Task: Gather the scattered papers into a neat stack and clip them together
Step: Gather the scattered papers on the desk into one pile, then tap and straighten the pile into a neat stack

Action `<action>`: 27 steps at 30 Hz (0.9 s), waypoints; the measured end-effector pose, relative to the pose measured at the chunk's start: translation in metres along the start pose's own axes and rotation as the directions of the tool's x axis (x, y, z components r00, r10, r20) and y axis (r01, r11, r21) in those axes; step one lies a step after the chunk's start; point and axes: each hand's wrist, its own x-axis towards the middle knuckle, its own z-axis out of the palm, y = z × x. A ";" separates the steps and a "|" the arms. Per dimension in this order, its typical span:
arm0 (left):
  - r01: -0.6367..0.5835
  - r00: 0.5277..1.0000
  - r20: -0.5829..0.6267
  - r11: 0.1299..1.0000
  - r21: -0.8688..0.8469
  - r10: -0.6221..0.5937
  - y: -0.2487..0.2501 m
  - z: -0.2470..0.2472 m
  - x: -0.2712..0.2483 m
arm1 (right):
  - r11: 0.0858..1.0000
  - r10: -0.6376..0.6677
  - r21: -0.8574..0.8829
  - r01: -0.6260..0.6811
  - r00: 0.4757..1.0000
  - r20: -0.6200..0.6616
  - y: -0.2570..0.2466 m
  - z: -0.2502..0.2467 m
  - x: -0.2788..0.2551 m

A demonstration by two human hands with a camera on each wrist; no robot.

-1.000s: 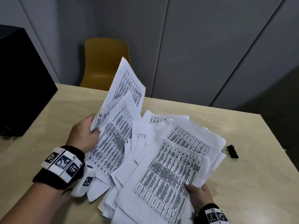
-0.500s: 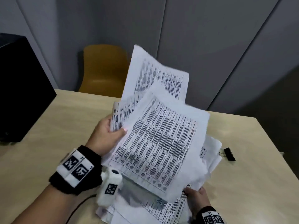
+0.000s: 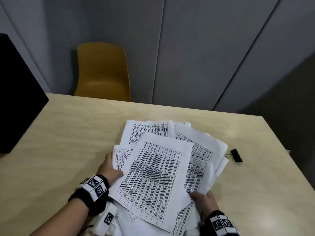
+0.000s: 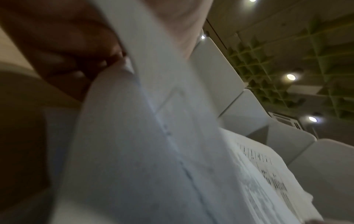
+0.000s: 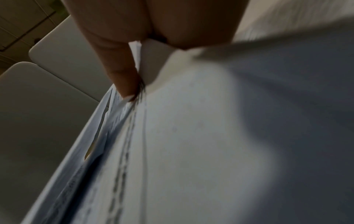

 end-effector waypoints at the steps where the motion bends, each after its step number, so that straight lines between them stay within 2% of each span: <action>1: -0.022 1.000 -0.001 1.000 0.016 0.022 0.001 0.003 -0.001 | 0.999 0.017 0.050 -0.018 1.000 0.024 -0.002 0.000 0.000; 4: -0.091 0.996 0.007 0.994 0.060 0.091 0.005 0.010 -0.002 | 0.972 0.055 0.222 -0.079 0.992 0.113 -0.006 0.001 -0.001; 6: -0.134 0.991 0.022 0.988 0.083 0.132 0.012 0.008 0.003 | 0.955 0.067 0.277 -0.105 0.988 0.141 -0.004 0.001 -0.001; 11: -0.213 0.977 0.074 0.925 0.316 0.199 0.028 0.000 0.017 | 0.966 0.014 0.255 -0.045 0.993 0.120 -0.008 0.002 -0.005; 16: -0.233 0.967 0.146 0.960 0.155 0.211 0.017 0.020 0.012 | 0.982 -0.048 0.188 0.029 0.994 0.099 -0.011 0.005 -0.006; 19: -0.222 0.975 0.017 0.965 0.141 0.222 0.001 0.024 0.016 | 0.994 -0.059 0.097 0.051 0.995 0.077 -0.006 0.006 -0.004; 22: -0.089 0.992 -0.064 0.973 0.212 0.105 -0.007 0.018 0.018 | 0.998 -0.054 0.023 0.053 0.997 0.063 -0.004 0.004 -0.003; 24: -0.067 0.997 -0.017 0.984 0.163 0.071 -0.009 0.018 0.017 | 0.998 -0.044 -0.030 0.046 0.998 0.054 -0.003 0.004 -0.002; 27: -0.089 0.995 0.059 0.992 0.085 0.084 -0.010 0.023 0.011 | 0.995 -0.047 -0.089 0.054 0.996 0.082 -0.006 0.006 -0.003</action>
